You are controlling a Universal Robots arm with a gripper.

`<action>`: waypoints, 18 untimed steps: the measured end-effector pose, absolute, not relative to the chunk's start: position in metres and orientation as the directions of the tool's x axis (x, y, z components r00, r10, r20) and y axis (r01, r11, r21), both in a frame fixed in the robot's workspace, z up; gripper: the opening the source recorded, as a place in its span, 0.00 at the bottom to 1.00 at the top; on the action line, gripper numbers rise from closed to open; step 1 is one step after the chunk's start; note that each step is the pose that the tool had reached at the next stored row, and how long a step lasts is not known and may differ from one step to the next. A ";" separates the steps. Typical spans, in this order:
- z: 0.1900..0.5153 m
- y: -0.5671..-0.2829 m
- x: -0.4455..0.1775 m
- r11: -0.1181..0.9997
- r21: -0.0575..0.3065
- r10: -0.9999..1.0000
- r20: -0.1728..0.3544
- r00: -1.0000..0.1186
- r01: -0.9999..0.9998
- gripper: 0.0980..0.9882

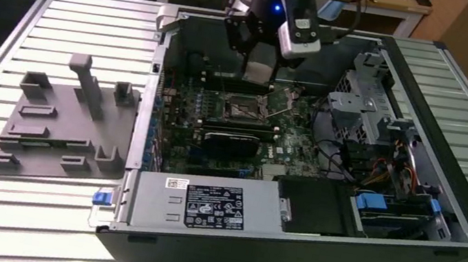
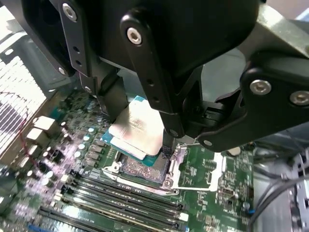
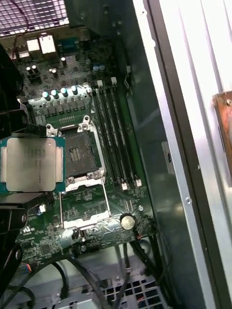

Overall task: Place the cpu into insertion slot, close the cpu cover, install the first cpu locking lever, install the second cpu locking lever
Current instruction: 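Place the cpu into insertion slot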

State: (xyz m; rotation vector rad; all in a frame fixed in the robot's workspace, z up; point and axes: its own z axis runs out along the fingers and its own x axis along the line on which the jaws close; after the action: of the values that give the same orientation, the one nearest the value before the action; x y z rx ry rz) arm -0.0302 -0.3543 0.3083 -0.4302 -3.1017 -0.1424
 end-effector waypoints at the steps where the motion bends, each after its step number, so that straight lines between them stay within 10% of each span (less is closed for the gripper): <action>1: 0.308 -0.354 -0.030 0.953 0.089 0.288 0.019 -0.957 0.289 0.49; 18: 0.303 -0.354 -0.030 0.820 0.089 0.566 0.019 -0.824 0.565 0.49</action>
State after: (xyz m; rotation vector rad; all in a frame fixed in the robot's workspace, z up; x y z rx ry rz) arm -0.0302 -0.3543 0.3034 -0.9337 -3.0046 -0.1430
